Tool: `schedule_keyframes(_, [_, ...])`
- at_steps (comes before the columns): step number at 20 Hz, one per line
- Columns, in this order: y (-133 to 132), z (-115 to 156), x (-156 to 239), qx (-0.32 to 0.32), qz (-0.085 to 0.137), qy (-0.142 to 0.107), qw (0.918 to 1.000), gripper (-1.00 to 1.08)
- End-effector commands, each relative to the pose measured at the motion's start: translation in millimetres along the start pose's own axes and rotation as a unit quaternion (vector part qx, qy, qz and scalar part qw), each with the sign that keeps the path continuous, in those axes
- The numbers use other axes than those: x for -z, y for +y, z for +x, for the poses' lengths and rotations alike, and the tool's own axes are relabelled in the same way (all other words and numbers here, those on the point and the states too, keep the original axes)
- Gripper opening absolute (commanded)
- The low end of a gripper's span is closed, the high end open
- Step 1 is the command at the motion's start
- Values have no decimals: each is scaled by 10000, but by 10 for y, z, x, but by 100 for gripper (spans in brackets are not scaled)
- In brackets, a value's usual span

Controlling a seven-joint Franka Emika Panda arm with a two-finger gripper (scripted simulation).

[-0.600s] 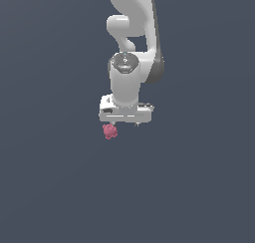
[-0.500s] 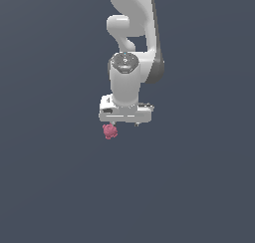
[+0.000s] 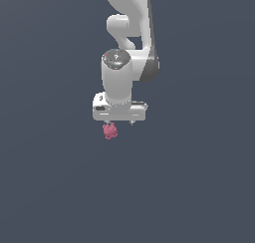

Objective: Pick up the object and move it to a goal position.

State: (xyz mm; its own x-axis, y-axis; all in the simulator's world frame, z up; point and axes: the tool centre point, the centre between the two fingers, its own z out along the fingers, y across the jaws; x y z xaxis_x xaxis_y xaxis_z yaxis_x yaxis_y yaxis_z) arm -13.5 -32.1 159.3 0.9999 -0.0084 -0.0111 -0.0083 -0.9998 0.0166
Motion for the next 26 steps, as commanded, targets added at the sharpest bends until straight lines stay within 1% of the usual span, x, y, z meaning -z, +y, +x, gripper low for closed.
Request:
schedule_keyframes(1, [8, -2, 3, 5, -1, 1, 10000, 100])
schedule_keyframes(7, [15, -8, -13, 50, 0, 2, 10000, 100])
schedule_keyframes(13, [83, -40, -94, 277, 5, 6, 9996, 100])
schedule_keyframes(20, [227, -117, -267, 773, 20, 18, 9970, 100])
schedule_keyframes(26, [387, -220, -464, 1357, 40, 37, 9907, 100])
